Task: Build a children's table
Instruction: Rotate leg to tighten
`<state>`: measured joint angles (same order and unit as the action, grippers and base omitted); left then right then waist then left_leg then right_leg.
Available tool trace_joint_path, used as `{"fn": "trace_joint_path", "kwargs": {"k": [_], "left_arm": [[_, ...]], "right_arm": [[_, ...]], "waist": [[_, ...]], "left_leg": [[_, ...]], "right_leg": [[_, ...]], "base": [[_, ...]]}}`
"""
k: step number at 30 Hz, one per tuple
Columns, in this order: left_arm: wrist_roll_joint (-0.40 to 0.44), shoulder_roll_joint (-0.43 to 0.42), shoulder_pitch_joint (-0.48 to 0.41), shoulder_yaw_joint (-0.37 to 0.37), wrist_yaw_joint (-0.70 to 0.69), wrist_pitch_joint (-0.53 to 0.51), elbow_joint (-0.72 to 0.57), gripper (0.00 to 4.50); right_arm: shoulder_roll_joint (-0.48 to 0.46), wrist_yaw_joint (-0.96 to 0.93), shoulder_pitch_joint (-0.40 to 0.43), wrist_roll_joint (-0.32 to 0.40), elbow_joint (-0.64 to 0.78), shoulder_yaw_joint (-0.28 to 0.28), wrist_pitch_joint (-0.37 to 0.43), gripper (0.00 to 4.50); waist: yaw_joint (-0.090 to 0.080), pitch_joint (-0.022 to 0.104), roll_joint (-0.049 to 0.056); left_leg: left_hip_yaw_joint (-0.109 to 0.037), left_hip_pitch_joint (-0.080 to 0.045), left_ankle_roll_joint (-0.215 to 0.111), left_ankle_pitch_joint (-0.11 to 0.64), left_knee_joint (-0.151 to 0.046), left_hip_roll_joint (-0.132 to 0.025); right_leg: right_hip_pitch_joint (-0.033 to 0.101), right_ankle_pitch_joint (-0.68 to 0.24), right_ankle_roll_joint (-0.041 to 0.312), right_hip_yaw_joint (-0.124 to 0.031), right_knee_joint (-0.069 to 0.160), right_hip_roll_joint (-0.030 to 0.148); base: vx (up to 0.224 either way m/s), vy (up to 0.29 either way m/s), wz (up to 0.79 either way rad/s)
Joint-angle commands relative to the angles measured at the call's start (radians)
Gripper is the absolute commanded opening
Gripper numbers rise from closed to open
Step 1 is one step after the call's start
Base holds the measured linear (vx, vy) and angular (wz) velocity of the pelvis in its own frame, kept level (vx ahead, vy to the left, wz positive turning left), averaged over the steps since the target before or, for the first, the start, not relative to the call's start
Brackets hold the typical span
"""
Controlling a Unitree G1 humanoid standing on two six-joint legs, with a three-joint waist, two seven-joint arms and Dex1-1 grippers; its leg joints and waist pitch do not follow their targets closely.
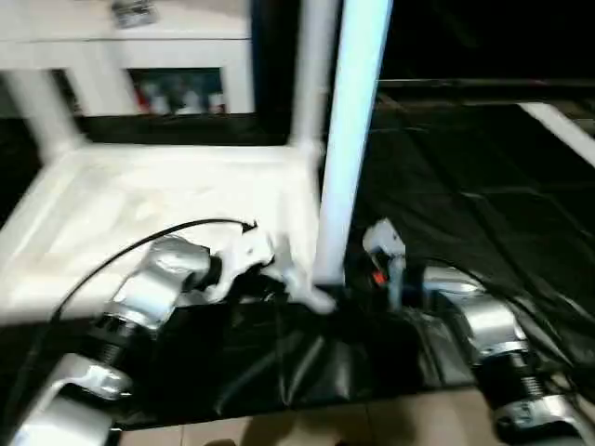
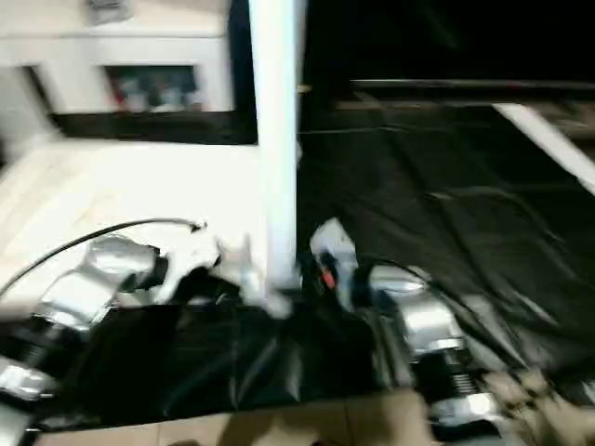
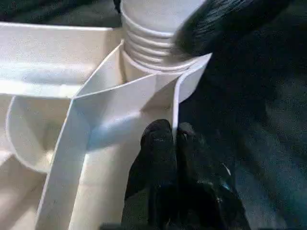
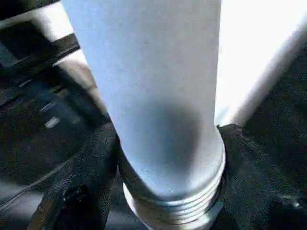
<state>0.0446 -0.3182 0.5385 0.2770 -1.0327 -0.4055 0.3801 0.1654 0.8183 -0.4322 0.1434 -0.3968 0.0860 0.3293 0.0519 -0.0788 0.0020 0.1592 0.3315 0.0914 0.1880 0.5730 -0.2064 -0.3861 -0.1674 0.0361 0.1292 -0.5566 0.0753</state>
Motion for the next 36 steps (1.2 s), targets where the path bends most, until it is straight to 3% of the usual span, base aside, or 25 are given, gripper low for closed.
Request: {"fn": "trace_joint_path", "kwargs": {"k": [1, 3, 4, 5, 6, 9, 10, 11, 13, 14, 18, 24, 25, 28, 32, 34, 35, 36], "left_arm": [[-0.037, 0.109, 0.018, -0.003, 0.124, -0.069, -0.054, 0.0], [-0.031, 0.162, 0.025, -0.032, 0.208, -0.116, -0.072, 0.0], [-0.02, 0.194, 0.025, -0.044, 0.257, -0.142, -0.089, 0.0], [-0.018, 0.206, 0.023, -0.048, 0.275, -0.154, -0.101, 0.0], [-0.018, 0.206, 0.023, -0.048, 0.275, -0.154, -0.101, 0.0], [-0.009, 0.21, 0.011, -0.045, 0.291, -0.173, -0.124, 0.0], [-0.007, 0.205, 0.007, -0.042, 0.29, -0.174, -0.127, 0.0], [-0.004, 0.199, 0.003, -0.039, 0.287, -0.173, -0.129, 0.0], [-0.001, 0.19, -0.002, -0.035, 0.284, -0.175, -0.135, 0.0], [-0.003, 0.179, -0.006, -0.032, 0.272, -0.167, -0.136, 0.0], [-0.004, 0.136, -0.014, -0.024, 0.223, -0.125, -0.132, 0.0], [-0.003, 0.029, -0.017, 0.007, 0.073, 0.008, -0.096, 0.0], [-0.017, -0.032, -0.017, 0.021, -0.045, 0.086, -0.066, 0.0], [-0.009, -0.075, -0.014, 0.047, -0.118, 0.15, -0.043, 0.0], [-0.011, -0.103, -0.004, 0.068, -0.183, 0.203, -0.008, 0.0], [-0.017, -0.117, 0.004, 0.086, -0.236, 0.242, 0.015, 0.0], [-0.016, -0.121, 0.006, 0.093, -0.249, 0.253, 0.02, 0.0], [-0.013, -0.129, 0.014, 0.108, -0.284, 0.285, 0.038, 0.0]], "right_arm": [[-0.105, -0.077, -0.013, -0.028, -0.013, 0.089, 0.045, 2.78], [-0.148, -0.162, -0.026, -0.042, -0.032, 0.076, 0.059, 2.78], [-0.173, -0.207, -0.033, -0.051, -0.043, 0.069, 0.063, 2.78], [-0.182, -0.221, -0.035, -0.055, -0.047, 0.067, 0.063, 2.78], [-0.182, -0.221, -0.035, -0.055, -0.047, 0.067, 0.063, 2.77], [-0.191, -0.237, -0.034, -0.053, -0.05, 0.062, 0.043, 2.77], [-0.193, -0.232, -0.034, -0.055, -0.051, 0.061, 0.033, 2.77], [-0.193, -0.23, -0.034, -0.057, -0.051, 0.061, 0.026, 2.77], [-0.194, -0.211, -0.031, -0.043, -0.045, 0.054, 0.024, 2.77], [-0.192, -0.203, -0.028, -0.034, -0.037, 0.05, 0.025, 3.33], [-0.173, -0.169, -0.02, -0.015, -0.019, 0.041, 0.018, 3.56], [-0.067, 0.001, -0.003, 0.019, 0.013, 0.046, -0.034, 4.2], [0.024, 0.13, -0.008, 0.027, 0.02, 0.052, -0.065, 4.2], [0.08, 0.213, -0.012, 0.021, 0.016, 0.062, -0.106, 4.42], [0.12, 0.318, -0.021, 0.038, 0.006, 0.061, -0.136, 4.46], [0.158, 0.42, -0.034, 0.049, -0.005, 0.08, -0.15, 4.46], [0.168, 0.442, -0.037, 0.047, -0.009, 0.088, -0.157, 4.46], [0.194, 0.496, -0.047, 0.044, -0.022, 0.111, -0.179, 4.46]], "waist": [[-0.011, 0.046, 0.008], [-0.021, 0.048, 0.012], [-0.029, 0.047, 0.006], [-0.029, 0.047, 0.009], [-0.03, 0.048, 0.009], [-0.023, 0.051, 0.005], [-0.019, 0.052, 0.007], [-0.019, 0.054, 0.003], [-0.016, 0.055, 0.001], [-0.014, 0.053, 0.002], [-0.007, 0.061, 0.002], [0.006, 0.073, -0.002], [0.013, 0.073, 0.001], [0.025, 0.071, 0.006], [0.039, 0.072, 0.008], [0.044, 0.073, 0.008], [0.043, 0.074, 0.007], [0.042, 0.073, -0.001]], "left_leg": [[-0.02, -0.007, -0.016, 0.401, -0.069, -0.018], [-0.022, -0.015, -0.021, 0.423, -0.07, -0.023], [-0.029, -0.001, -0.024, 0.433, -0.077, -0.027], [-0.03, 0.0, -0.026, 0.441, -0.078, -0.027], [-0.026, -0.008, -0.028, 0.446, -0.075, -0.025], [-0.022, -0.003, -0.041, 0.384, -0.075, -0.022], [-0.019, -0.003, -0.044, 0.361, -0.077, -0.024], [-0.018, 0.005, -0.046, 0.331, -0.078, -0.025], [-0.013, 0.007, -0.051, 0.294, -0.078, -0.024], [-0.011, 0.006, -0.053, 0.292, -0.077, -0.023], [-0.007, 0.008, -0.068, 0.229, -0.072, -0.022], [0.0, 0.026, -0.113, 0.083, -0.055, -0.015], [0.001, 0.027, -0.129, 0.061, -0.053, -0.016], [0.004, 0.021, -0.135, 0.079, -0.052, -0.024], [0.003, 0.013, -0.104, 0.113, -0.056, -0.03], [0.009, 0.005, -0.095, 0.13, -0.056, -0.036], [0.01, 0.005, -0.095, 0.131, -0.056, -0.036], [0.011, 0.008, -0.098, 0.137, -0.057, -0.034]], "right_leg": [[0.04, -0.638, 0.006, -0.014, 0.118, 0.075], [0.041, -0.583, 0.025, -0.008, 0.12, 0.079], [0.053, -0.556, 0.02, 0.001, 0.113, 0.078], [0.055, -0.553, 0.013, 0.002, 0.113, 0.079], [0.048, -0.554, 0.01, 0.001, 0.12, 0.085], [0.046, -0.522, 0.03, -0.013, 0.113, 0.094], [0.043, -0.486, 0.05, -0.021, 0.106, 0.093], [0.046, -0.442, 0.069, -0.028, 0.095, 0.092], [0.044, -0.401, 0.095, -0.038, 0.085, 0.09], [0.042, -0.405, 0.1, -0.04, 0.084, 0.089], [0.044, -0.368, 0.12, -0.049, 0.074, 0.09], [0.049, -0.18, 0.175, -0.06, 0.038, 0.084], [0.052, -0.147, 0.19, -0.057, 0.032, 0.083], [0.047, -0.16, 0.189, -0.054, 0.034, 0.08], [0.044, -0.213, 0.183, -0.052, 0.038, 0.081], [0.039, -0.184, 0.206, -0.056, 0.032, 0.078], [0.038, -0.169, 0.213, -0.057, 0.028, 0.077], [0.039, -0.162, 0.219, -0.059, 0.025, 0.074]], "base": [[-0.037, 0.054, -0.12], [0.0, 0.0, 0.0], [0.0, 0.0, 0.0], [0.0, 0.0, 0.0], [0.0, 0.0, 0.0], [0.0, 0.0, 0.0], [0.0, 0.0, 0.0], [0.0, 0.0, 0.0], [0.0, 0.0, 0.0], [0.0, 0.0, 0.0], [0.0, 0.0, 0.0], [0.0, 0.0, 0.0], [0.0, 0.0, 0.0], [0.0, 0.0, 0.0], [0.0, 0.0, 0.0], [0.0, 0.0, 0.0], [0.0, 0.0, 0.0], [0.0, 0.0, 0.0]]}}
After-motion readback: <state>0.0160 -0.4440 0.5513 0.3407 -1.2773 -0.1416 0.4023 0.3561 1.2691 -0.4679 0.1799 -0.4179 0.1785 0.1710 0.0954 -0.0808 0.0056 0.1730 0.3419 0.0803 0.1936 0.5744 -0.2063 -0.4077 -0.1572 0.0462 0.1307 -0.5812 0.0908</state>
